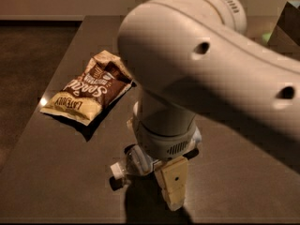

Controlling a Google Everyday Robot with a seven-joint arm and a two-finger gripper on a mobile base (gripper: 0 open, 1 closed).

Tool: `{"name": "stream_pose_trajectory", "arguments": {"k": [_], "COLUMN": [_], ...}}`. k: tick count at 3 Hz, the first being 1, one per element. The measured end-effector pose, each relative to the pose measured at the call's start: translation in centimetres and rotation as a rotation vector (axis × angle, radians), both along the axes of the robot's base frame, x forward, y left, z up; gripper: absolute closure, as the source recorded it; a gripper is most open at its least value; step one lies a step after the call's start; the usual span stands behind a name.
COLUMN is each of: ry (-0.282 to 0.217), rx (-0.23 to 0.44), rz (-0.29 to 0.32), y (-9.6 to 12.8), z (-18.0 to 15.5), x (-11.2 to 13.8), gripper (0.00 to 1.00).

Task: Place blue plastic bottle upright

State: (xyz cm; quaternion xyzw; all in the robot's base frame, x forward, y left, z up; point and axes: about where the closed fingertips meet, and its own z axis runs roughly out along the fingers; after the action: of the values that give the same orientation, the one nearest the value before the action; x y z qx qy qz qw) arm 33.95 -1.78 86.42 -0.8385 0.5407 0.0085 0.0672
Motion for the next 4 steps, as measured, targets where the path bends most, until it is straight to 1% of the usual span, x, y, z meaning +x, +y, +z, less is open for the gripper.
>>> {"name": "stream_pose_trajectory", "arguments": {"k": [1, 2, 3, 4], "ry": [0.007, 0.016, 0.022, 0.038], "rx": [-0.034, -0.051, -0.045, 0.029], "rz": [0.004, -0.011, -0.041, -0.082], "y": [0.6, 0.4, -0.3, -1.1], "z": [-1.3, -1.9, -1.6, 0.8], "x": [0.7, 1.5, 2.7, 4.1], "gripper": [0.18, 0.41, 0.62, 0.87]}}
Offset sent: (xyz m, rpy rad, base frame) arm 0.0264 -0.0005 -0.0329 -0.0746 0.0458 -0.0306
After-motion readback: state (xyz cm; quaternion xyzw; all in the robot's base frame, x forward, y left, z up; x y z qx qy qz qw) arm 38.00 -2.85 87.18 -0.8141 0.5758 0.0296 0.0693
